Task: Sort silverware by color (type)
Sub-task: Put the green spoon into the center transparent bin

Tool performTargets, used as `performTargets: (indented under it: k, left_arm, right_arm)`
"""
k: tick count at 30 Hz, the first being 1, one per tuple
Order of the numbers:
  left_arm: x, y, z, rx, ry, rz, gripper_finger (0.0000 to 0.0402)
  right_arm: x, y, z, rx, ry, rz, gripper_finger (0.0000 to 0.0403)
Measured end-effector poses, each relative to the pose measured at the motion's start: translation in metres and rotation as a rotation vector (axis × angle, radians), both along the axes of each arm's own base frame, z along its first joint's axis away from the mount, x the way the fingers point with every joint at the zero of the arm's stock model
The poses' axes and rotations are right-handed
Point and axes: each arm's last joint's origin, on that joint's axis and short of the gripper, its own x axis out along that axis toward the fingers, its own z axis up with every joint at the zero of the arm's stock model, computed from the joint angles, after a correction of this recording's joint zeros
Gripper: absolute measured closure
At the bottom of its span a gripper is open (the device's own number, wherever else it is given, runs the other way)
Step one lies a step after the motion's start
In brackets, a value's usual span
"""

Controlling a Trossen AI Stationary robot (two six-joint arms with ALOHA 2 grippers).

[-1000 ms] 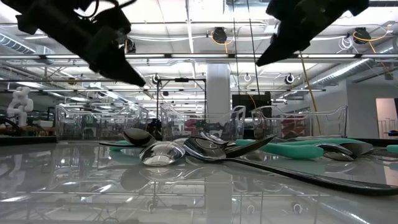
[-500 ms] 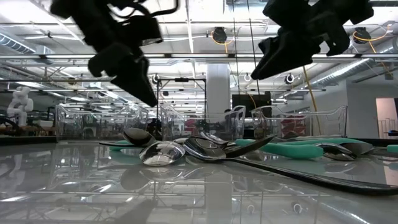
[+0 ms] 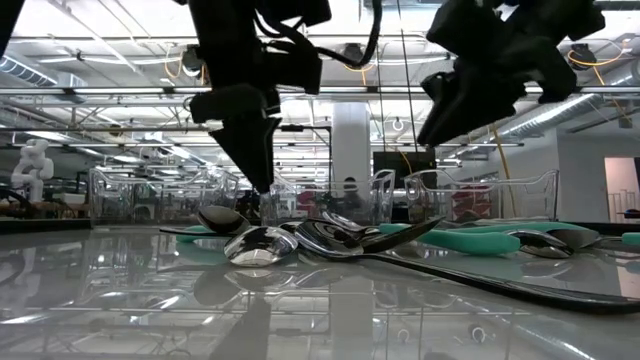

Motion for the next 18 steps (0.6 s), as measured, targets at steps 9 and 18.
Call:
performTargets:
  k: [9, 18]
  left_arm:
    - [-0.006, -0.004, -0.003, 0.091, 0.155, -0.321, 0.0193]
    - [-0.004, -0.004, -0.022, 0.171, 0.358, -0.799, 0.0193]
  right_arm:
    - [-0.008, -0.002, -0.007, 0.002, 0.106, -0.027, 0.0310]
    - [-0.011, -0.002, -0.009, 0.007, 0.149, -0.047, 0.0310]
